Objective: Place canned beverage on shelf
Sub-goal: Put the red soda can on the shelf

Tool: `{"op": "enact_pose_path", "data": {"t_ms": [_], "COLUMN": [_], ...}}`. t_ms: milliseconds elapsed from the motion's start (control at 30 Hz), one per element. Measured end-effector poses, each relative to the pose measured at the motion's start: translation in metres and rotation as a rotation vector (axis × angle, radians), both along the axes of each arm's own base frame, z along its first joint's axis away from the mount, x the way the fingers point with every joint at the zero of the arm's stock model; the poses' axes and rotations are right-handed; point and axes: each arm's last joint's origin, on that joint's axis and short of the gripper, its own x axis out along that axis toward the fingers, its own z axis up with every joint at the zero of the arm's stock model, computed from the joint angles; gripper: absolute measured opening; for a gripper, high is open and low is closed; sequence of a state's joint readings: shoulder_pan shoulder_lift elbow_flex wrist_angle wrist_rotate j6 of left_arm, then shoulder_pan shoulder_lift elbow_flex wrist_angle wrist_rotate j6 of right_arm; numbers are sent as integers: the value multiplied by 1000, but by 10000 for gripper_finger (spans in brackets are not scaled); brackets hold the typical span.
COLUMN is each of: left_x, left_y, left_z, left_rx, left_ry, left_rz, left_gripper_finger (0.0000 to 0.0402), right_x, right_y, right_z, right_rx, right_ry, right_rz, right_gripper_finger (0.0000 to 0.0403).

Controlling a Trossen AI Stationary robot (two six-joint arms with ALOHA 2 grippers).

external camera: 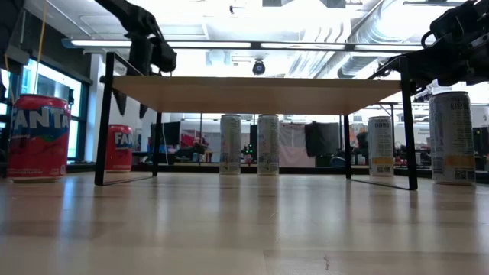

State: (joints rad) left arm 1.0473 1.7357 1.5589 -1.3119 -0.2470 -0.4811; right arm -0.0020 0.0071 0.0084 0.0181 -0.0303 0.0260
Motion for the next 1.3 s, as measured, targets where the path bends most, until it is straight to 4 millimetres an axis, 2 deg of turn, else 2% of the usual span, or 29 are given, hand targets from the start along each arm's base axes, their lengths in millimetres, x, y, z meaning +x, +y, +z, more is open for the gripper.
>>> {"op": "enact_pose_path", "data": {"t_ms": [167,500,733,867,967,1033,1133,1300], "left_x": [0,7,12,5,-1,-3,-4,-2], "left_y": [-3,-18,-34,-52,-63,-73,-90,-106], "left_z": [-6,-25,0,14,17,14,-1,-28], "left_rx": [-14,-52,79,170,257,311,392,508], "left_ry": [44,57,-40,-62,-142,-199,-225,-190], "left_rz": [150,134,131,179,194,190,215,212], "left_gripper_finger": [252,253,253,253,253,253,253,253], "right_x": [0,0,0,0,0,0,0,0], "right_y": [0,0,0,0,0,0,0,0], "right_z": [0,0,0,0,0,0,0,0], "right_rx": [0,0,0,0,0,0,0,0], "right_ry": [0,0,0,0,0,0,-1,0], "right_rz": [0,0,0,0,0,0,0,0], "right_gripper_finger": [0,0,0,0,0,0,0,0]}}
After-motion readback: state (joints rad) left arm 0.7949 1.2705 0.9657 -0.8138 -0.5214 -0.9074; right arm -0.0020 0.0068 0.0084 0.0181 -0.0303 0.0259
